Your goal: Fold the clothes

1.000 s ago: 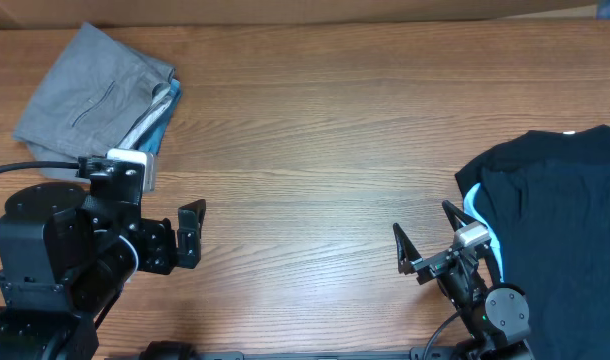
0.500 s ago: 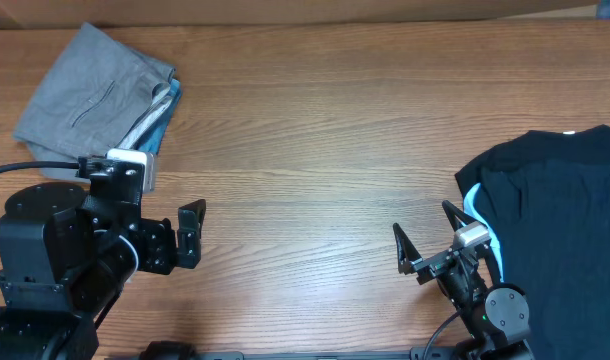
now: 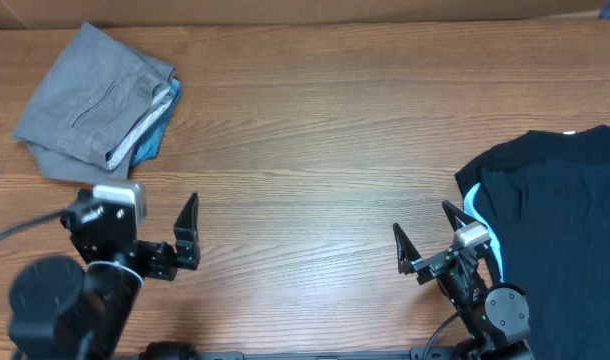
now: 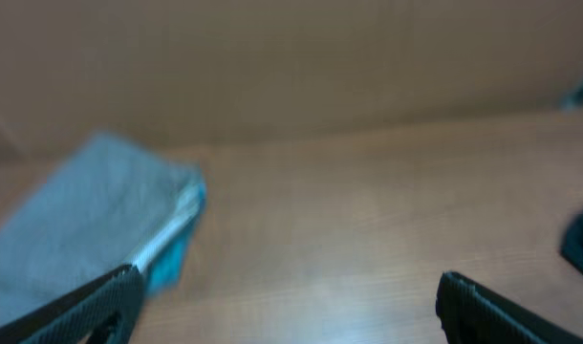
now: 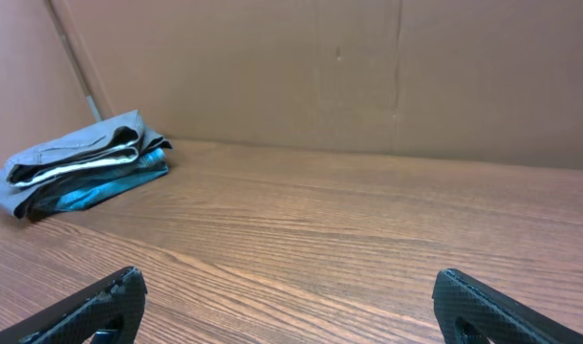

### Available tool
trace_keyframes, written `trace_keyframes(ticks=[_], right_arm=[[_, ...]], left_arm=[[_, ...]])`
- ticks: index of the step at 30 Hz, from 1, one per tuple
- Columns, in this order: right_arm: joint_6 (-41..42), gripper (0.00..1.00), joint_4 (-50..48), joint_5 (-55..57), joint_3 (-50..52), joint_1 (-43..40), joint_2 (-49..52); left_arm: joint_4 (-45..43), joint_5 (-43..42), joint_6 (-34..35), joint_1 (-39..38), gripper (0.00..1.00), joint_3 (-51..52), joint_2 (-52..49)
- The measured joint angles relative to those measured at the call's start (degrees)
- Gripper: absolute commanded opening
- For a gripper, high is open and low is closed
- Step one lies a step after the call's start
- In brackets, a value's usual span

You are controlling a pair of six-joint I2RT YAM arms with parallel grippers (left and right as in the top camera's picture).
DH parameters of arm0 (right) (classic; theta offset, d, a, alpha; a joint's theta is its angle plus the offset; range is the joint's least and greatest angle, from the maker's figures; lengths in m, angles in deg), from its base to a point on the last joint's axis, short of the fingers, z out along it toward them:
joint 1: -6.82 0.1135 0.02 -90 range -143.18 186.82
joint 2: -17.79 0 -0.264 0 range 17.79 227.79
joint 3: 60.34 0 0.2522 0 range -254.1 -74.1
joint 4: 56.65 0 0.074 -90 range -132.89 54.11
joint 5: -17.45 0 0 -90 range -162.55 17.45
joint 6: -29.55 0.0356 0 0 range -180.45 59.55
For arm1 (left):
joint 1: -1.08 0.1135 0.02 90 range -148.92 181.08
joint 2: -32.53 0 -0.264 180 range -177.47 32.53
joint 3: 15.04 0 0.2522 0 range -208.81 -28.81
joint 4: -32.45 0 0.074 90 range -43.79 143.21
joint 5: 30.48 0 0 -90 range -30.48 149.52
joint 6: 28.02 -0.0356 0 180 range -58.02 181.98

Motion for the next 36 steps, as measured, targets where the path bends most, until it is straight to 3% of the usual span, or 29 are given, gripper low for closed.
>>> trace_keyframes(ticks=[7, 19, 25, 32, 36], right_arm=[[-0.02, 1.00, 0.00, 0.00, 0.00, 0.00, 0.00], [-0.04, 1.00, 0.00, -0.33, 0.00, 0.00, 0.00], [-0.07, 1.00, 0.02, -0.39, 0.00, 0.00, 0.00], [-0.02, 1.00, 0.02, -0.37, 0.00, -0.02, 0.00], [-0.04, 1.00, 0.00, -0.39, 0.00, 0.00, 0.00]], left_arm=[[-17.44, 0.17, -1.44, 0.00, 1.00, 20.65, 14.91], [-27.93, 0.20, -1.99, 0.00, 1.00, 44.61, 31.12], [-32.63, 0.20, -2.03, 0.00, 1.00, 51.25, 32.30], [-45.18, 0.20, -1.81, 0.00, 1.00, 60.13, 32.46], [-43.25, 0.22, -1.46, 0.00, 1.00, 62.62, 32.46]])
